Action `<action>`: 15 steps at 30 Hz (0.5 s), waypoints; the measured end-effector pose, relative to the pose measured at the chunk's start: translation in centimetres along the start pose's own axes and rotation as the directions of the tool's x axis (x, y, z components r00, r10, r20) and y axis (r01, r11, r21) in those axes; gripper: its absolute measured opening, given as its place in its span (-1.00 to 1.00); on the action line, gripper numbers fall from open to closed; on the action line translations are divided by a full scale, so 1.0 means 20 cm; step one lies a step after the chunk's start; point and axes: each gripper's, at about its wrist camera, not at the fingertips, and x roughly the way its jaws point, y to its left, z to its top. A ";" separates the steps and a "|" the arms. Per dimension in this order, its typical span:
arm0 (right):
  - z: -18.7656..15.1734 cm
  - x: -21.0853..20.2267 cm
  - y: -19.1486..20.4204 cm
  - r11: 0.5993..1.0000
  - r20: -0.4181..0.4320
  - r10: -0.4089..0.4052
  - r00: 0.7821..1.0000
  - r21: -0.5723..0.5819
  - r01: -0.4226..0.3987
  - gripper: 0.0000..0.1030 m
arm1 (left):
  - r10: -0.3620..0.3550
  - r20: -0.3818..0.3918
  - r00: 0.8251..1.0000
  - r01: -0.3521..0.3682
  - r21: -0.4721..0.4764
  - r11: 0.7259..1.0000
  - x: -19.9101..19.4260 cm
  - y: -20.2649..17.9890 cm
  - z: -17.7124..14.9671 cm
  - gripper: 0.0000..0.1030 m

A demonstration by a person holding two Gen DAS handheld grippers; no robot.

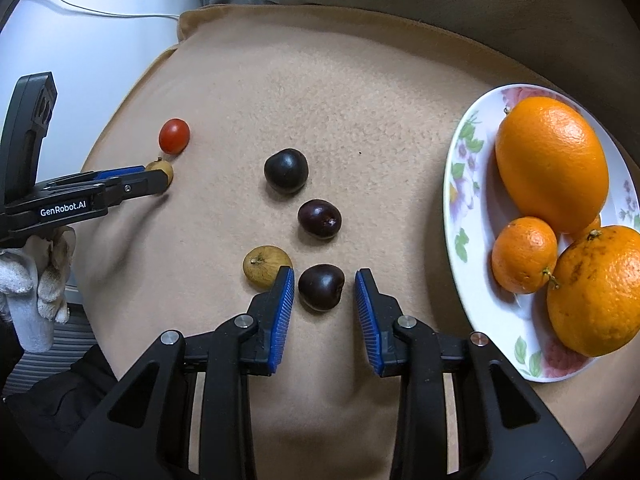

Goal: Organize fruits
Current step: 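Close the left tool on the pear while the right tool closes on the dark plum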

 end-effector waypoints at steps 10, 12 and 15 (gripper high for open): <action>0.02 0.01 0.00 1.000 -0.012 -0.001 1.000 -0.001 0.001 -0.36 | 0.002 -0.006 1.000 -0.002 0.006 1.000 0.02 0.02 0.01 -0.17; 0.02 0.02 0.01 1.000 -0.016 0.003 1.000 -0.007 -0.003 -0.48 | 0.010 -0.006 1.000 -0.009 0.011 1.000 0.03 0.02 0.02 -0.27; 0.02 0.02 0.03 1.000 -0.017 -0.009 1.000 -0.026 0.009 -0.51 | 0.007 -0.003 1.000 -0.007 0.017 1.000 0.03 0.03 0.03 -0.41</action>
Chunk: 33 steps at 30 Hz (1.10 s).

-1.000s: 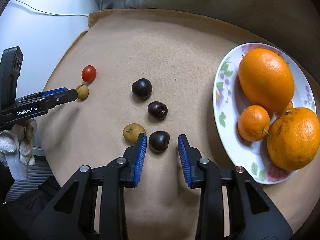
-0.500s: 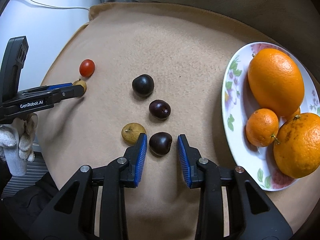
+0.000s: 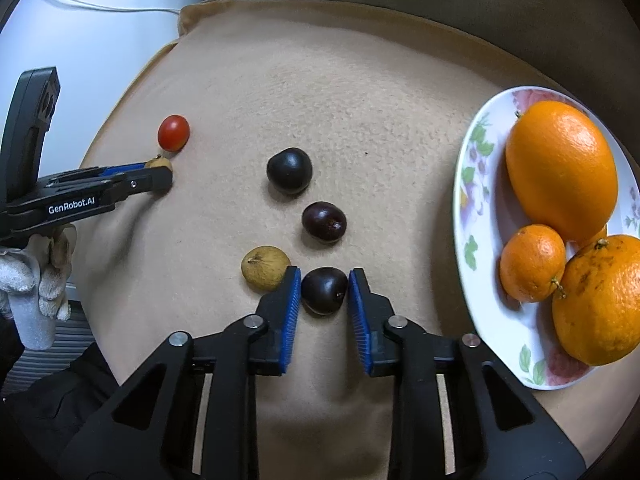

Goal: Organize fruits
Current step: 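Close the left tool on the pear while the right tool closes on the dark plum, then carry the pear and the dark plum with both tools over the white plate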

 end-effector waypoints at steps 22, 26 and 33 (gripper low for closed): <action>-0.04 -0.18 -0.04 1.000 0.072 -0.008 0.997 0.018 0.006 -0.53 | 0.003 0.064 0.998 -0.009 0.091 0.996 -0.14 -0.14 0.00 -0.48; -0.05 -0.24 -0.07 0.999 0.095 -0.011 0.995 0.033 0.008 -0.53 | -0.014 0.080 0.997 0.004 0.120 0.993 -0.18 -0.20 0.01 -0.48; -0.09 -0.34 -0.12 0.998 0.126 -0.024 0.992 0.061 0.016 -0.53 | -0.046 0.095 0.994 0.031 0.164 0.986 -0.24 -0.37 0.00 -0.48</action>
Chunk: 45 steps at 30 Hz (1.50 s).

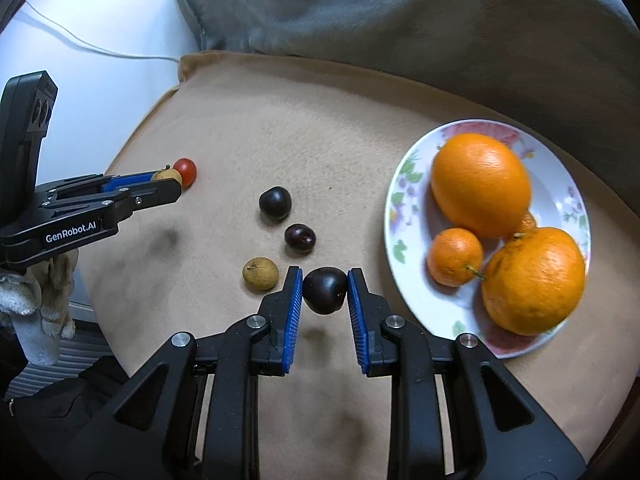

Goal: Organize fruits
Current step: 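Carry the pear and the dark plum with both tools over the white plate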

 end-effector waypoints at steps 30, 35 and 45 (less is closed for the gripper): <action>-0.05 -0.37 -0.33 0.988 0.133 -0.090 0.987 0.137 0.071 -0.53 | -0.129 0.001 0.992 0.127 0.183 0.975 0.04 -0.51 0.08 -0.48; -0.04 -0.42 -0.43 0.982 0.152 -0.113 0.982 0.170 0.086 -0.53 | -0.143 -0.003 0.990 0.140 0.217 0.966 0.05 -0.60 0.13 -0.48; 0.00 -0.43 -0.59 0.979 0.167 -0.129 0.977 0.181 0.099 -0.53 | -0.172 0.018 0.985 0.162 0.259 0.952 0.11 -0.77 0.25 -0.48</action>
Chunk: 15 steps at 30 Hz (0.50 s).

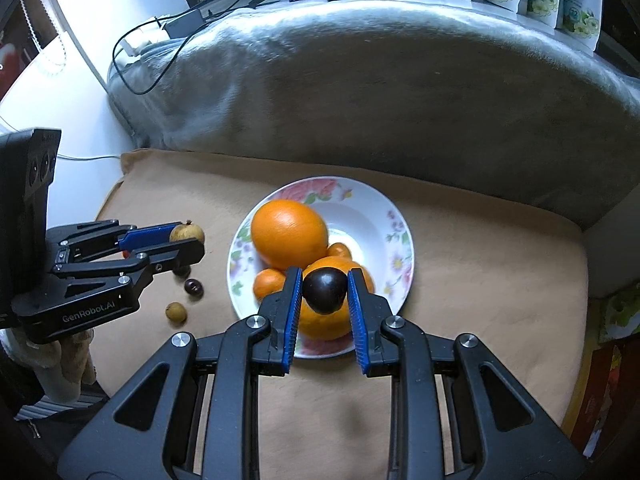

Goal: Organize fruits
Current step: 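Carry the pear and the dark plum with both tools over the white plate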

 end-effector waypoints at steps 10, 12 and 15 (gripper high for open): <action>0.08 0.12 -0.12 1.000 -0.013 0.004 1.000 0.001 -0.004 -0.53 | -0.018 0.012 1.000 0.017 0.013 1.000 0.13 -0.06 0.18 -0.48; 0.09 0.14 -0.14 1.000 -0.019 0.005 1.000 0.004 -0.005 -0.53 | -0.018 0.007 1.000 0.018 0.009 1.000 0.16 -0.06 0.20 -0.48; 0.09 0.17 -0.17 1.000 -0.026 0.013 1.000 0.017 -0.012 -0.53 | -0.017 -0.002 1.000 0.017 0.006 1.000 0.20 -0.06 0.22 -0.48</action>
